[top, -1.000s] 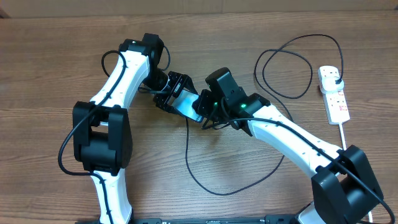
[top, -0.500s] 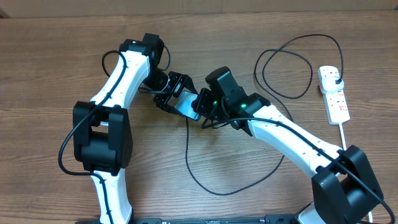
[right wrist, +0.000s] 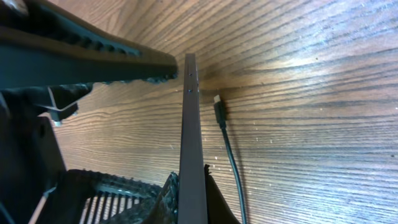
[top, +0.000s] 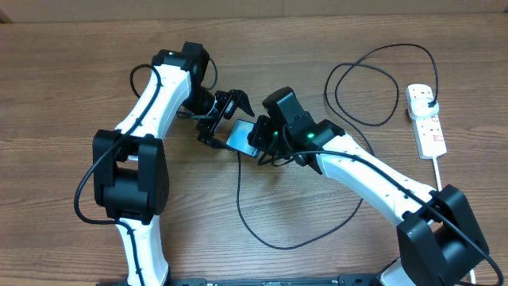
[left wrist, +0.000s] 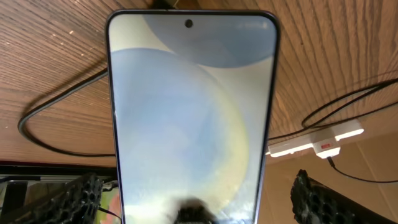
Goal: Plug charger to phone and switch on socket
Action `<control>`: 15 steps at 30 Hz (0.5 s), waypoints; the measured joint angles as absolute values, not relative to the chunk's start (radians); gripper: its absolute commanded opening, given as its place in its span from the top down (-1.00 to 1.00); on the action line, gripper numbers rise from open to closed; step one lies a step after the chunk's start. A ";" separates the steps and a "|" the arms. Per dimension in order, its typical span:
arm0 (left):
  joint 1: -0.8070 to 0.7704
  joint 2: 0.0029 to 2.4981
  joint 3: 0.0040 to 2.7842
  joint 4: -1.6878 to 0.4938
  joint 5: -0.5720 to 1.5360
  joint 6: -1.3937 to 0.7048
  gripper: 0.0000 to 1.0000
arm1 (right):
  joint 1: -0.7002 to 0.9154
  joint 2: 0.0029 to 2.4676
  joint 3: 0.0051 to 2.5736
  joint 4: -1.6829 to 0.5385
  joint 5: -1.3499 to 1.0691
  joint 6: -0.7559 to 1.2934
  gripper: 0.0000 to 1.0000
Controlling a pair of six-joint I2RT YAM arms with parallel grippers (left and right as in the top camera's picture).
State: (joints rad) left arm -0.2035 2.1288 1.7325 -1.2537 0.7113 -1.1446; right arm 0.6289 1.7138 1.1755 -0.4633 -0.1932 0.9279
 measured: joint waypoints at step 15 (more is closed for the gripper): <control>-0.101 2.129 1.736 -1.079 1.097 -0.725 -0.89 | 0.458 1.586 1.174 -0.472 -0.195 0.922 0.93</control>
